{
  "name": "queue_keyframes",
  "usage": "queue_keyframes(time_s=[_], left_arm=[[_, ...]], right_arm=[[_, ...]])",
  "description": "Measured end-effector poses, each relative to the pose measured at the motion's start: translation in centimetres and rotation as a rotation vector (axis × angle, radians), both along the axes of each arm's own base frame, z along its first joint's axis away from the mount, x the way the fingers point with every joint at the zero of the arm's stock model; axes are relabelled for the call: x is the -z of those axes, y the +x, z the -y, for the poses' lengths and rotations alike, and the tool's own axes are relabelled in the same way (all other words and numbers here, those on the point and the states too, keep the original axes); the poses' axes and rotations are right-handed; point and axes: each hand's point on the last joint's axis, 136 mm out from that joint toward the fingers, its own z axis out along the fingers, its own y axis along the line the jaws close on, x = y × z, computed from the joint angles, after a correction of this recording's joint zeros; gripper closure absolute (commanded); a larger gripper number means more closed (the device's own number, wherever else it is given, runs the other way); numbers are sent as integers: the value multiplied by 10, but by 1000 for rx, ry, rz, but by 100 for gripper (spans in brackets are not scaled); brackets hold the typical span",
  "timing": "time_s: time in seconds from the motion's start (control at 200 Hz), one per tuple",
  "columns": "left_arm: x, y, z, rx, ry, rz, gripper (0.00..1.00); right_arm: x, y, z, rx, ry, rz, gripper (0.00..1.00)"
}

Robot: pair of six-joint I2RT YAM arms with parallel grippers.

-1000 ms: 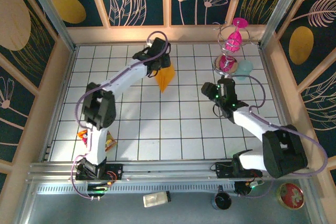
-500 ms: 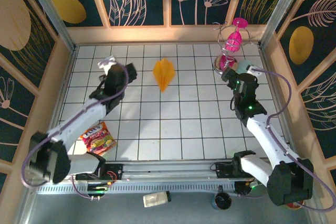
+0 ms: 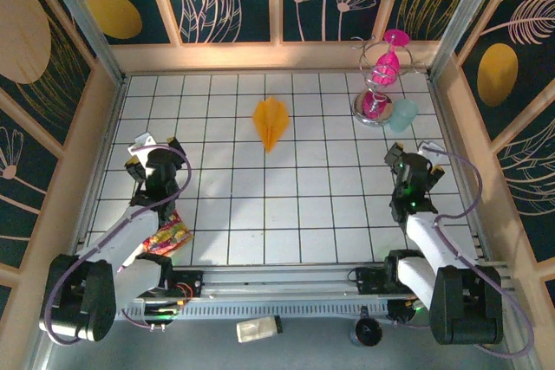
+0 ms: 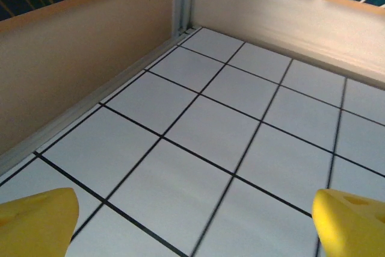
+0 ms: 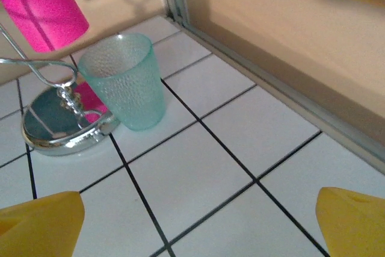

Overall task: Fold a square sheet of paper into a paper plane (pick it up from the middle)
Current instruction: Reset both arms

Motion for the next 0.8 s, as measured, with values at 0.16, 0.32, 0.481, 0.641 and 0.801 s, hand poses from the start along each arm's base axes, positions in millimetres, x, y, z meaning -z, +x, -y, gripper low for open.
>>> queue_keyframes(time_s=[0.16,0.32,0.481,0.641,0.801], left_arm=[[11,11,-10,27,15,7,1],[17,18,-8,85,35,46,1],[21,25,-1,177,53,86,1],[19,33,1,243,60,131,1],[17,39,8,305,69,165,1]], right_arm=[[6,3,-3,-52,-35,46,1],[12,19,-8,-102,-56,59,1],[12,30,-15,-164,-67,99,1],[12,40,-23,-235,-65,137,1],[16,46,-34,-302,-60,149,1]])
